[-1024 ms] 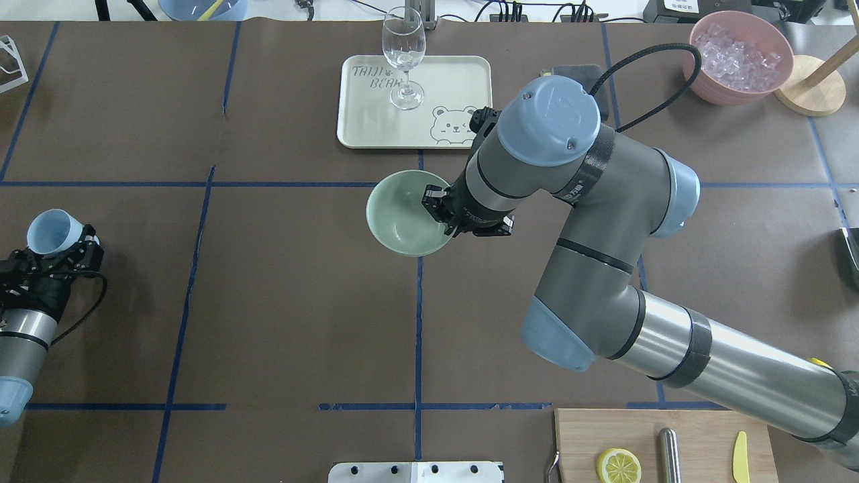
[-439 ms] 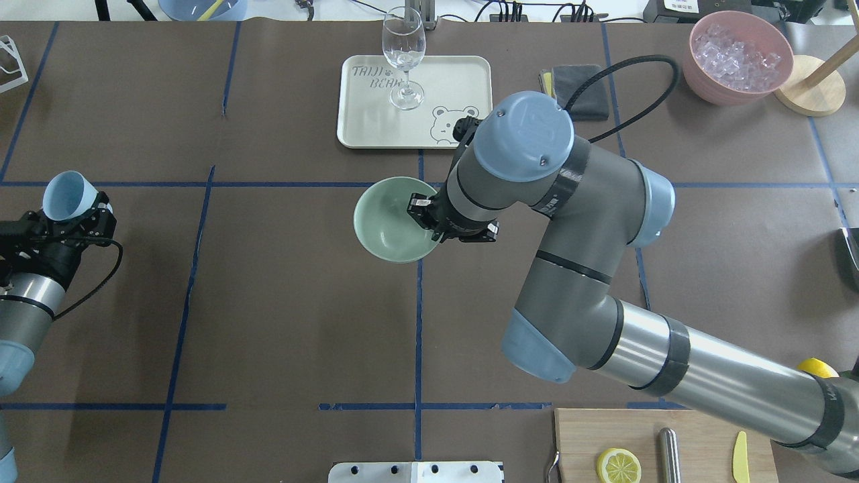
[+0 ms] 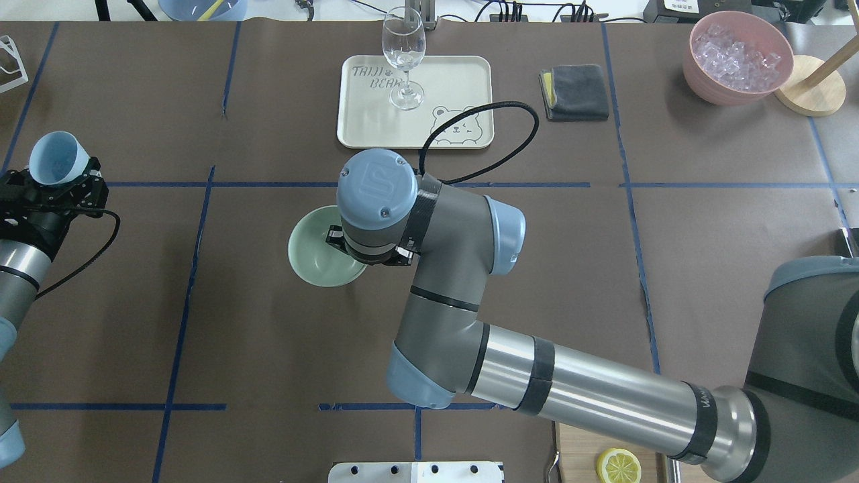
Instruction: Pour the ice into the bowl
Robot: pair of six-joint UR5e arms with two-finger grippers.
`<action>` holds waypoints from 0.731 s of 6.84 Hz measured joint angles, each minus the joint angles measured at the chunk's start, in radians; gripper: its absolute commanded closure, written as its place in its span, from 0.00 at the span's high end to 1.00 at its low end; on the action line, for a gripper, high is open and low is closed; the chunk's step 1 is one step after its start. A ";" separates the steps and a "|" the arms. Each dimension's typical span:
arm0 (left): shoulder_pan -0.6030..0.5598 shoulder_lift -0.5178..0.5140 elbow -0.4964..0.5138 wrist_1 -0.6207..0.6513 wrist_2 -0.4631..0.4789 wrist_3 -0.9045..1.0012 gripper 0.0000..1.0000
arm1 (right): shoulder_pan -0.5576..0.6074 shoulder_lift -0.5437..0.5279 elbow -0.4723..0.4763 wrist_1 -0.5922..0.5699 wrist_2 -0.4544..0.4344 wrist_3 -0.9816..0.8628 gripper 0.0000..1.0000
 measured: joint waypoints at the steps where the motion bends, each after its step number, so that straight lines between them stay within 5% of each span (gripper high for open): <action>1: -0.003 -0.002 -0.007 0.000 -0.002 0.010 0.00 | -0.016 0.025 -0.066 0.051 -0.019 0.001 0.98; 5: 0.002 -0.014 -0.058 0.025 0.003 0.223 0.00 | -0.012 0.058 -0.098 0.106 -0.016 0.021 1.00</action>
